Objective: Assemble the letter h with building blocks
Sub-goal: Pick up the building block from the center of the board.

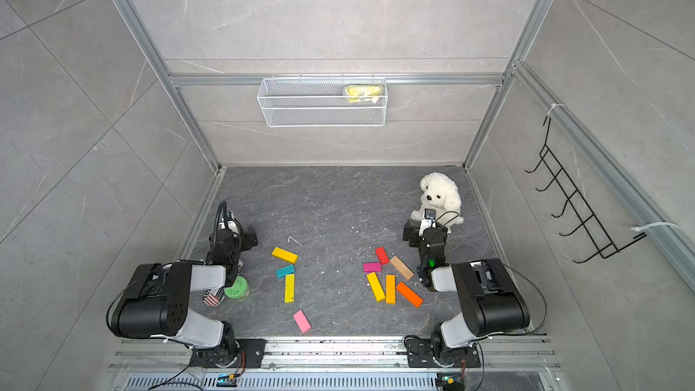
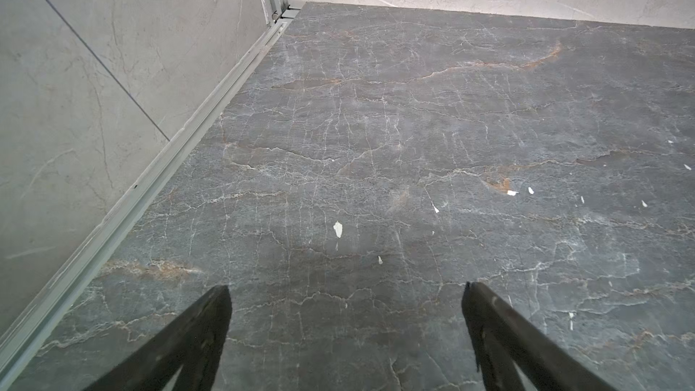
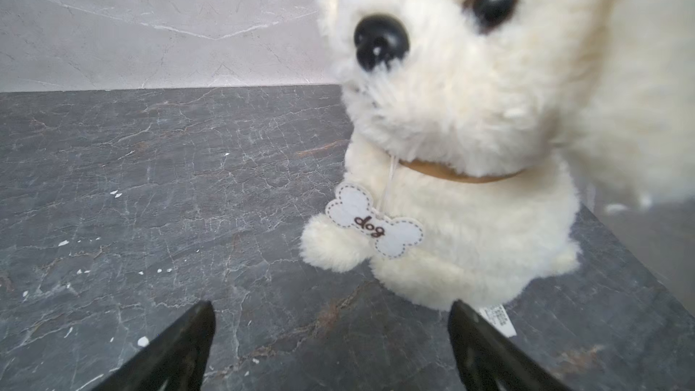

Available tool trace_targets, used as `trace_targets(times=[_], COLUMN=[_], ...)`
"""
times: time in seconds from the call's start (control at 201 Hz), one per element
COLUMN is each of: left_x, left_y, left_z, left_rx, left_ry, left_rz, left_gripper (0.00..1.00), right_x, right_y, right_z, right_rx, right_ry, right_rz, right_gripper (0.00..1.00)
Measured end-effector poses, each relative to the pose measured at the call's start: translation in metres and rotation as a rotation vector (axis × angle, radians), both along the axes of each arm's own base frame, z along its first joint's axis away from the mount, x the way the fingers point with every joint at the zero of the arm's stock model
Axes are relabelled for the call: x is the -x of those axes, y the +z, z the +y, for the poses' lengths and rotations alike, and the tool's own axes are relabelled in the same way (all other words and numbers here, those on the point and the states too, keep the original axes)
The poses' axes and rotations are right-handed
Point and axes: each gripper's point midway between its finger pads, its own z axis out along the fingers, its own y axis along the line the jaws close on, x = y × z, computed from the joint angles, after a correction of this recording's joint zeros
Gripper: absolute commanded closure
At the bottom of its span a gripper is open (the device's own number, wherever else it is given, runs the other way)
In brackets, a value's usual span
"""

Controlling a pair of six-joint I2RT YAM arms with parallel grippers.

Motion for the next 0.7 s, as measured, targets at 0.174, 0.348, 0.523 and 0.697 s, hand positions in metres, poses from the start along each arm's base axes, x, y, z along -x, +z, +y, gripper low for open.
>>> trace_targets(times=[0.174,0.348,0.523,0.697], left_x=[0.0000,-0.0004,-0.0006,-0.0004], left_y=[0.0000,-0.0003,-0.0003,-0.0006], left_z=[-0.0001,-0.0024,-0.0030,-0.0030], left_rx=[0.000,0.006,0.008,0.008], left_ry=[-0.001,-0.013,-0.016,-0.016], left_rz=[0.000,0.000,0.000,0.001], left_gripper=[0.00,0.00,0.00,0.00], right_x=[0.0000,0.0000,0.0000,0.0001], right_y=[0.0000,0.0000,0.0000,-0.0001], right_z=[0.0000,0.0000,0.0000,-0.0004], right_rx=[0.000,0.000,0.000,0.000], right_ry=[0.000,0.000,0.000,-0.002], right_rz=[0.000,0.000,0.000,0.001], right_gripper=[0.00,0.00,0.00,0.00])
